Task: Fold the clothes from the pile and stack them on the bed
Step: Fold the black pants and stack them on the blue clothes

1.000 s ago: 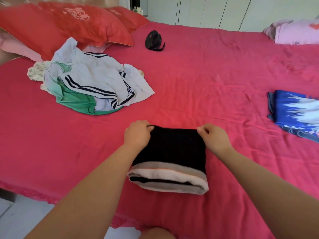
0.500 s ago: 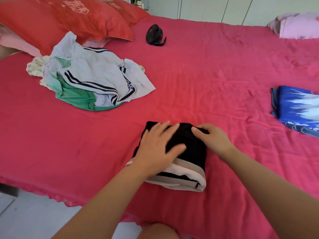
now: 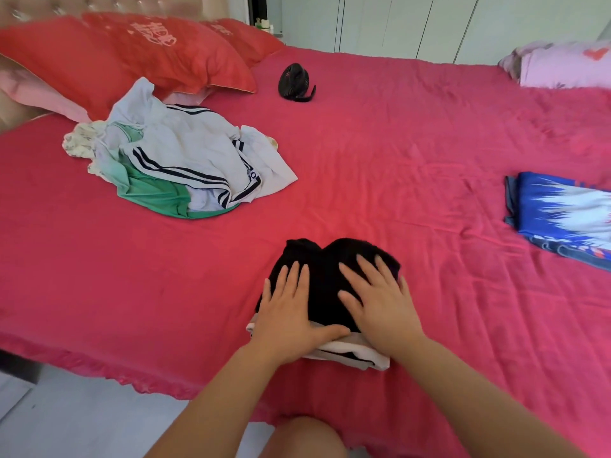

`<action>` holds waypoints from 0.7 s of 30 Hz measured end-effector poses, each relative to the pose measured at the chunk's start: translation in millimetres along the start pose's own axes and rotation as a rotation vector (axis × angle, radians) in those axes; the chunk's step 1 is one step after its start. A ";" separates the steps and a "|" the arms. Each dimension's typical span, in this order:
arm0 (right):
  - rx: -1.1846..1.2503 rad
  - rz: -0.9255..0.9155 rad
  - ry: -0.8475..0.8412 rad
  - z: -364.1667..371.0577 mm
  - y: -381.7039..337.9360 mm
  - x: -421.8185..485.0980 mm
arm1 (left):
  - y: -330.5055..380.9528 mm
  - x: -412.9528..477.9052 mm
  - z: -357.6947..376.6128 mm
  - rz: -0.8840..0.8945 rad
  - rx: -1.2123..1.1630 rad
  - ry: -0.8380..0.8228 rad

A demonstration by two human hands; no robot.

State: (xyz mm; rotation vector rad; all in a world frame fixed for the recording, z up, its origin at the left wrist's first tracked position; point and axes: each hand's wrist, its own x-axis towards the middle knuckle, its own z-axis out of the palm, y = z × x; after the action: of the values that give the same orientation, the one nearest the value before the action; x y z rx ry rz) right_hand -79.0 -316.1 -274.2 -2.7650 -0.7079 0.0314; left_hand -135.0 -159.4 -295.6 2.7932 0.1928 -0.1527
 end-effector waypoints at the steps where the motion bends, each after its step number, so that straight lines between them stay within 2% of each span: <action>1: -0.001 0.074 -0.072 9.3 6.2 -5.7 | -1.5 -0.2 1.0 -0.013 0.006 -0.031; 3: 0.018 0.104 -0.089 14.0 14.7 -8.2 | -5.2 -0.7 -1.9 -0.024 -0.034 -0.071; 5: 0.112 0.084 -0.067 6.7 14.8 -8.4 | -7.6 -2.1 -8.8 -0.041 -0.175 -0.052; 8: 0.357 0.169 0.045 -2.9 16.2 -12.1 | -14.5 -3.0 -18.0 -0.176 -0.465 0.154; 11: 0.395 0.247 0.115 -12.1 23.5 -9.7 | -19.5 -9.7 -17.5 -0.350 -0.558 0.265; 14: 0.431 0.328 0.034 -22.9 24.1 4.1 | -14.1 -22.9 -10.3 -0.442 -0.667 0.265; 18: 0.532 0.441 -0.094 -20.1 21.8 17.7 | -1.1 -24.3 -7.7 -0.440 -0.760 0.205; 21: 0.800 0.558 -0.125 -19.4 22.0 13.0 | 1.0 -19.0 -11.3 -0.505 -0.966 0.208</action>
State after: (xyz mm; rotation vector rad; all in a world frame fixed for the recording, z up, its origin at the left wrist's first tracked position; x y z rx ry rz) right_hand -55.5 -333.7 -261.2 -2.0895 0.0880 0.4884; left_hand -152.6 -158.7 -282.2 1.7500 0.7835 0.0988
